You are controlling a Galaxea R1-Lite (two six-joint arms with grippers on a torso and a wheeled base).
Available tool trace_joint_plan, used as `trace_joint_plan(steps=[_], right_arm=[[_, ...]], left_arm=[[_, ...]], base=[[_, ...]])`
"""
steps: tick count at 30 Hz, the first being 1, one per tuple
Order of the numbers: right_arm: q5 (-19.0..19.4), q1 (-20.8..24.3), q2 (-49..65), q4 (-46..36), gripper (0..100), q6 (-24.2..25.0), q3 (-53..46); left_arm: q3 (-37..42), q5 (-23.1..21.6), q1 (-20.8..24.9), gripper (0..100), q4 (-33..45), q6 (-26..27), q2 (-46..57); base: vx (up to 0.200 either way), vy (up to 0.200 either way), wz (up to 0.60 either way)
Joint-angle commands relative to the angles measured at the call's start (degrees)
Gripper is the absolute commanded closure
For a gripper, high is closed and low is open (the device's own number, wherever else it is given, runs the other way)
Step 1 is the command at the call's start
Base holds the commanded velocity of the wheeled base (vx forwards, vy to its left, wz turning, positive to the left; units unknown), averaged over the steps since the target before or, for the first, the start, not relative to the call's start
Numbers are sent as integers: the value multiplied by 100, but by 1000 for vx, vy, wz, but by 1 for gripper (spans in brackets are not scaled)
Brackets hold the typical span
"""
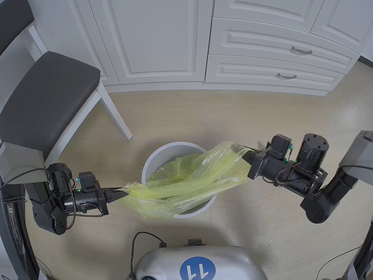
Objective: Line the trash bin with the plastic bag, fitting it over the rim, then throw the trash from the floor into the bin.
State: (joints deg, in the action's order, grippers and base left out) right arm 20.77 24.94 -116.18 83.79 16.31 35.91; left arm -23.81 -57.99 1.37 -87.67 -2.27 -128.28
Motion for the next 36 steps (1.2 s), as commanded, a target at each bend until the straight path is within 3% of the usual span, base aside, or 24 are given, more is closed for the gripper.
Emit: trace_joint_plan(steps=[1, 3, 13, 18, 25, 28, 31, 32, 33, 34, 35, 36], right_arm=[[32, 397, -1083, 586, 100, 522, 293], [32, 406, -1091, 595, 100, 531, 302], [-152, 977, -1627, 621, 100, 1761, 777], [-548, 1074, -1751, 621, 100, 1779, 1023], [-601, 969, -1654, 621, 100, 1726, 1076], [-653, 863, -1540, 621, 100, 1691, 1102], [-706, 696, -1443, 621, 100, 1682, 1190], [-715, 635, -1417, 621, 100, 1682, 1269], [-715, 635, -1417, 621, 100, 1682, 1269], [-785, 564, -1408, 621, 100, 1682, 1392], [-856, 547, -1417, 621, 100, 1674, 1454], [-856, 547, -1417, 621, 100, 1674, 1454]], left_arm=[[-476, 7, 57, 100, -4, -142, -118], [-484, 7, 66, 100, -4, -151, -127], [-897, -2, 189, 100, -4, -292, -127], [-1152, 7, 523, 100, -4, -388, -188], [-1293, 95, 584, 100, -4, -406, -558], [-1337, 464, 558, 100, -13, -406, -602], [-1495, 1281, 584, 100, -22, -415, -531], [-1592, 2064, 654, 100, -13, -441, -443], [-1592, 2064, 654, 100, -13, -441, -443], [-1750, 3198, 865, 100, -13, -529, -311], [-1794, 3619, 927, 100, -13, -582, -268], [-1794, 3619, 927, 100, -13, -582, -268]], base=[[0, 0, 0], [0, 0, 0], [0, 0, 0], [0, 0, 0], [0, 0, 0], [0, 0, 0], [0, 0, 0], [0, 0, 0], [0, 0, 0], [0, 0, 0], [0, 0, 0], [0, 0, 0]])
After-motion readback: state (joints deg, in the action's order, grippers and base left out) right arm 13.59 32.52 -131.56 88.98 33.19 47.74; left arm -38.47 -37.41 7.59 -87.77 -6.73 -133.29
